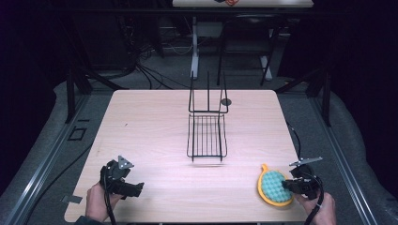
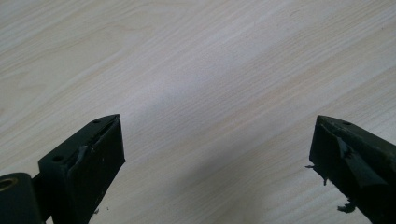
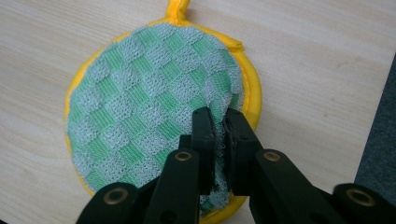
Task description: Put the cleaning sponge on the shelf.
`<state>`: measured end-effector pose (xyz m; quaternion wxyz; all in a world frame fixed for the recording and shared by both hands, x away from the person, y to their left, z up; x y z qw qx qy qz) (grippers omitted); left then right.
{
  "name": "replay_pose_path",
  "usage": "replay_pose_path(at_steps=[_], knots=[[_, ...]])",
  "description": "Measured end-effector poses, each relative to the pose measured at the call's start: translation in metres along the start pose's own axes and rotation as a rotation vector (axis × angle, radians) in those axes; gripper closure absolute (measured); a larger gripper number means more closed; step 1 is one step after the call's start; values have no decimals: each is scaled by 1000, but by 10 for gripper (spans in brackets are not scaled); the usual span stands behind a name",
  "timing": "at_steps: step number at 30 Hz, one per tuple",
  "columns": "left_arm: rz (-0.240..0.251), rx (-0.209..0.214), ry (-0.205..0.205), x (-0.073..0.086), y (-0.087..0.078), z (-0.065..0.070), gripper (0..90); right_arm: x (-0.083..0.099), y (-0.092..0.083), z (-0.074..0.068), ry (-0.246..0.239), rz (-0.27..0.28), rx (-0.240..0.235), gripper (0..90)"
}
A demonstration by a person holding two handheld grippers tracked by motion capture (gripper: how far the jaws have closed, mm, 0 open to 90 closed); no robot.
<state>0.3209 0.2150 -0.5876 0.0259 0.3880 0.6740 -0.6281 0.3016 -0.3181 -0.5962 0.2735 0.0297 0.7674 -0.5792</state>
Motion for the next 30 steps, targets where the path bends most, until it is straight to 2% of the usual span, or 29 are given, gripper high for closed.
replay_pose_path(at_steps=[5,12,16,30], knots=[[0,4,0,0,0,1,30,-3,-4,-3,-10,38,-20,866],[0,3,-4,0,0,0,30,-10,-18,-15,-42,113,-47,871],[8,7,-8,-1,0,0,26,-12,-21,-17,-64,134,-44,871],[5,8,-7,0,0,0,21,-17,-27,-22,-65,164,-64,870]])
Point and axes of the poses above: each handheld gripper's, and its own axes: y roughly forward along the jaws, x roughly out of its underside, z roughly to its right, the point moved 7 cm from there along y, roughly forward along the jaws, and after that the axes turned 7 degrees about -x, right-handed, at the moved point
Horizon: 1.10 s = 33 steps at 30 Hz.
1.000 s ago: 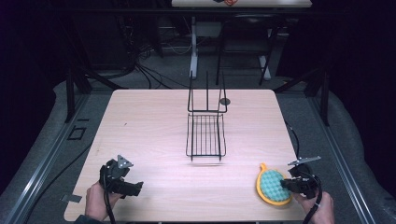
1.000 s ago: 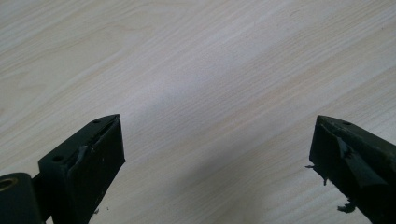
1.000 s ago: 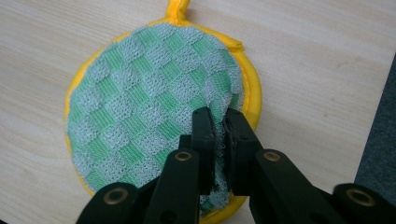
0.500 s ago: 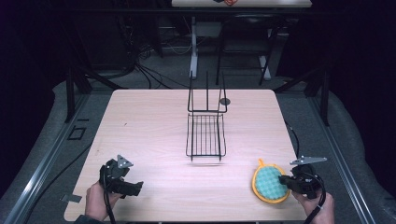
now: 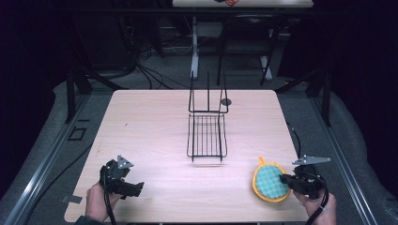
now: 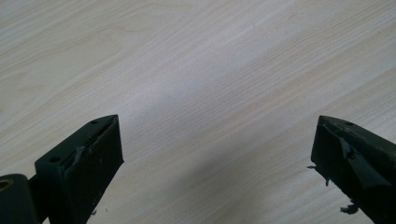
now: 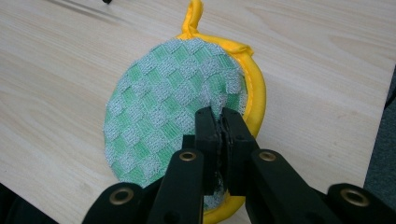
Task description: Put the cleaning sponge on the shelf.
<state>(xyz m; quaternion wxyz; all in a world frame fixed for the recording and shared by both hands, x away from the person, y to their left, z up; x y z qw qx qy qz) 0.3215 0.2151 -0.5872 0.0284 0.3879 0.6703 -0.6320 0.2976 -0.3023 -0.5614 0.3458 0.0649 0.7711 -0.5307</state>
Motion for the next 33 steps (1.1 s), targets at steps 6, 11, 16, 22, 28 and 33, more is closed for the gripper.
replay_pose_path(at_steps=[6,11,16,22,28,33], knots=[[-2,-1,0,0,0,0,20,-4,-3,-2,-8,14,1,870],[-3,-1,-1,0,0,0,20,-10,-5,-4,-23,34,7,870],[-6,-1,3,0,1,1,20,-16,-5,-6,-27,52,3,870],[-5,-1,3,0,1,0,20,-22,-7,-7,-23,67,-2,870],[-6,0,9,0,1,1,19,-27,-8,-7,-27,76,-1,869],[-6,-1,9,0,1,1,18,-31,-8,-7,-31,84,4,869]])
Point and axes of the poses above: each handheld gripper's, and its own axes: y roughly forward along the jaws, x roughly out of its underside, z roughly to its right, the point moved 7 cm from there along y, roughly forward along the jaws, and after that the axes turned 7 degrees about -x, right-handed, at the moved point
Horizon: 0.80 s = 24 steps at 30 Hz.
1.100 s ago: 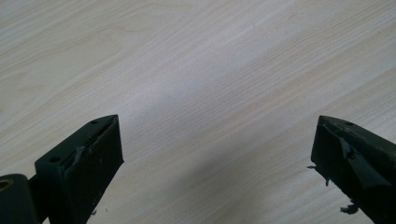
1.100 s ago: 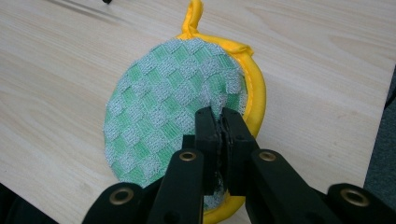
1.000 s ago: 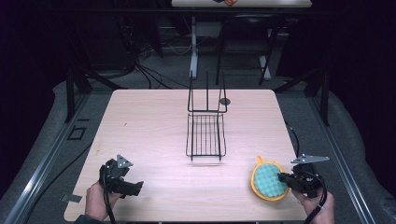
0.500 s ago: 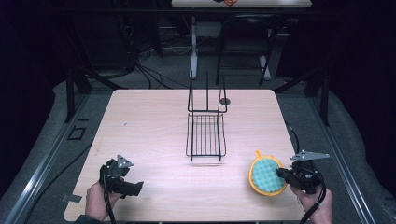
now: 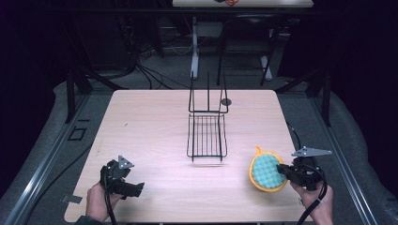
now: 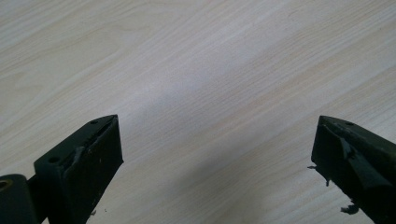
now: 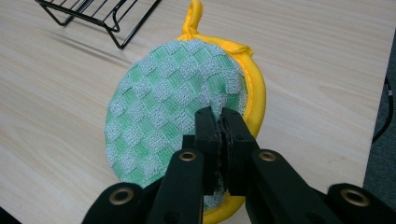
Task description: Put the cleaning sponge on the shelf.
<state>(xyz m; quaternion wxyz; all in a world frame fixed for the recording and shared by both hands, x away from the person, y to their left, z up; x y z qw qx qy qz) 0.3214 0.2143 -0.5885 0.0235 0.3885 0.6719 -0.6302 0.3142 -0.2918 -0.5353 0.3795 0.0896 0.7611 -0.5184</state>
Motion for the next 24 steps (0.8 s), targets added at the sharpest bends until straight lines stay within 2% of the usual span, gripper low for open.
replay_pose_path(at_steps=[16,24], knots=[[-5,2,-1,1,1,1,18,-20,7,0,-13,17,-8,870],[-10,0,-6,1,1,0,3,-31,11,-2,-37,26,-7,869]])
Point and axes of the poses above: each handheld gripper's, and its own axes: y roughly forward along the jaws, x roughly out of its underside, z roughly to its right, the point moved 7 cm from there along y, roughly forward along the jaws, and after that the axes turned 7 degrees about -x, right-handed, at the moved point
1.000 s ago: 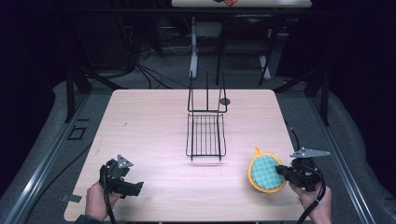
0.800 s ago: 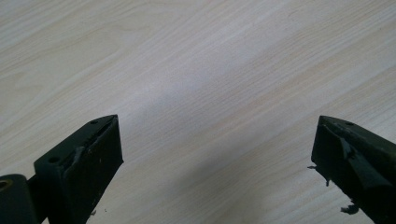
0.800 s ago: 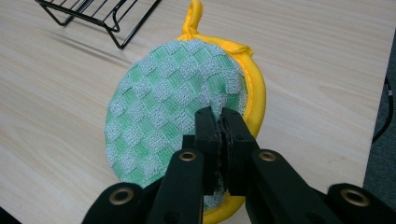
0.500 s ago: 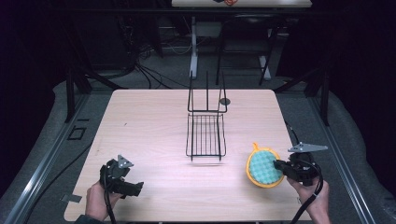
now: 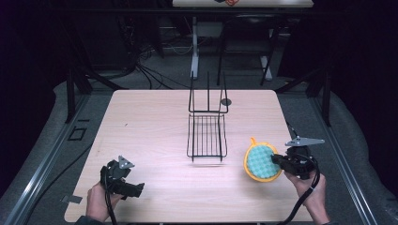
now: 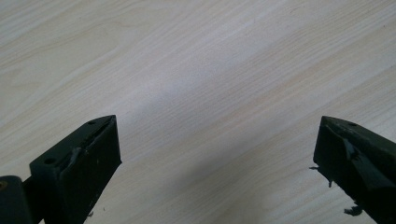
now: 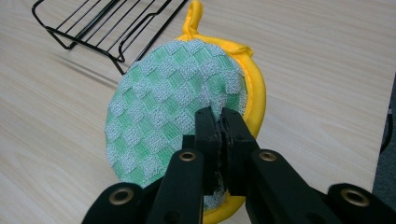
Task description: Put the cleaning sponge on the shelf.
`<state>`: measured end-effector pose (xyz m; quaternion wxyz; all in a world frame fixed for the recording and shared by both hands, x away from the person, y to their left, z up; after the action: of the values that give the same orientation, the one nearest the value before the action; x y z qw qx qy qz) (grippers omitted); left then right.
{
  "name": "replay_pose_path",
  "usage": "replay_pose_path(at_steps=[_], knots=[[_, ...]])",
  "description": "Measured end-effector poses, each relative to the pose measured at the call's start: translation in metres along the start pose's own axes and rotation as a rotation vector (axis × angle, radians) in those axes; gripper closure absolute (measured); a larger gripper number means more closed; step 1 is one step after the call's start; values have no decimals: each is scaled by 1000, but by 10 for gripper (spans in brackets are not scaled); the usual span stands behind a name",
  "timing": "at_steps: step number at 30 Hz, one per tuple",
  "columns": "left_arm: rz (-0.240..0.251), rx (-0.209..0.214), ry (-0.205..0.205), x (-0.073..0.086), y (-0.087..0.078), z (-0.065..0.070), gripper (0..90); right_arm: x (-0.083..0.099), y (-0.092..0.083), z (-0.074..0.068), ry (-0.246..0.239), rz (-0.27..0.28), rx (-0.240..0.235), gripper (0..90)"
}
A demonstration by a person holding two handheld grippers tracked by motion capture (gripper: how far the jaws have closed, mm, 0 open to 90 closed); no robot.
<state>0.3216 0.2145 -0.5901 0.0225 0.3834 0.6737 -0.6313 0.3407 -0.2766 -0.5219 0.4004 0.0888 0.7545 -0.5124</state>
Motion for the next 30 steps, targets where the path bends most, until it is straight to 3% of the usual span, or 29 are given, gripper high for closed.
replay_pose_path(at_steps=[30], knots=[[10,-15,-10,0,1,-3,2,-38,15,-8,-31,19,-29,870]])
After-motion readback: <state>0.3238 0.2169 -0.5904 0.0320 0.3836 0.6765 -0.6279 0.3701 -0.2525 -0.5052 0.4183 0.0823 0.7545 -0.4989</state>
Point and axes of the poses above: each handheld gripper's, and its own axes: y roughly forward along the jaws, x roughly out of its underside, z roughly to its right, the point moved 7 cm from there along y, roughly forward along the jaws, and after that the axes turned 7 degrees about -x, right-handed, at the moved point
